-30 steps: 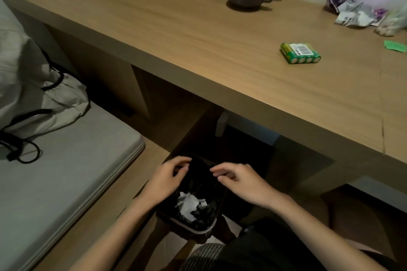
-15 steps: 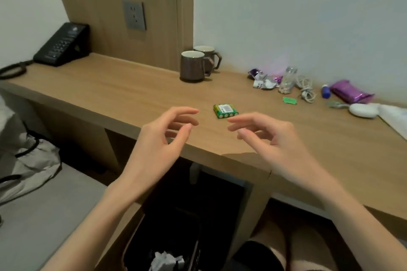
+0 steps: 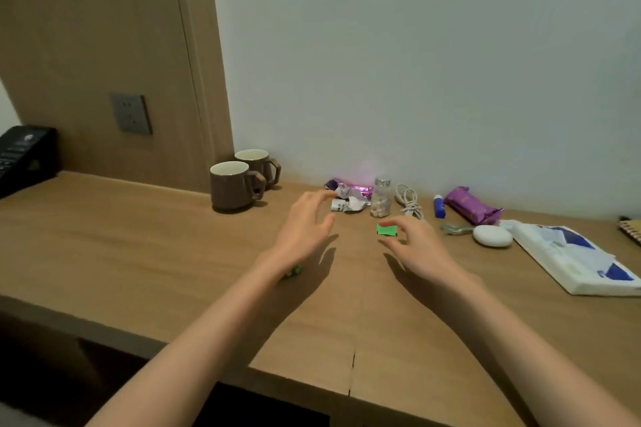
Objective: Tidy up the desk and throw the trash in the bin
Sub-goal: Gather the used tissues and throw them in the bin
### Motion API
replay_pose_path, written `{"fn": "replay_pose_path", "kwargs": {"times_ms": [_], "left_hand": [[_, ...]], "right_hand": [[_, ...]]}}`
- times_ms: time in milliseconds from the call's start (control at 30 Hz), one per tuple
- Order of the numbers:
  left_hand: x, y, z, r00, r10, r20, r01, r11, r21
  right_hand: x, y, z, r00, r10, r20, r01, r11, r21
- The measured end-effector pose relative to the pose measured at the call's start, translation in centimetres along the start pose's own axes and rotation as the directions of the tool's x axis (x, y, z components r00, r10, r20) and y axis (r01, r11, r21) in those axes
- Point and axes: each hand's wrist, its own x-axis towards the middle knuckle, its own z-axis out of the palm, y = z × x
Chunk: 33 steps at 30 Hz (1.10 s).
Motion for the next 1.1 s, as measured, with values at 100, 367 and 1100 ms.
{"fn": "replay_pose_path", "kwargs": {"times_ms": [100,367,1100], "left_hand": [[2.7,-0.6,3.2,0.999,-0.046,0.012,0.046,0.999,0.005],[6.4,-2.4,8.8,0.985,-0.148,0.09,0.129,0.974,0.188],[7.5,-2.9,8.7,0.993,-0.113,-0.019,0.11,0.901,0.42]], "right_hand": [[1.9,1.4,0.8,0.999,0.037,0.017,-0.036,0.999,-0.018],[3.5,3.1,2.4,0.994,0.105,-0.01,-0.105,0.99,-0.097],[2.8,3.2,-0.3,0.982,0.038,0.184,-0.054,0.995,0.08]]}}
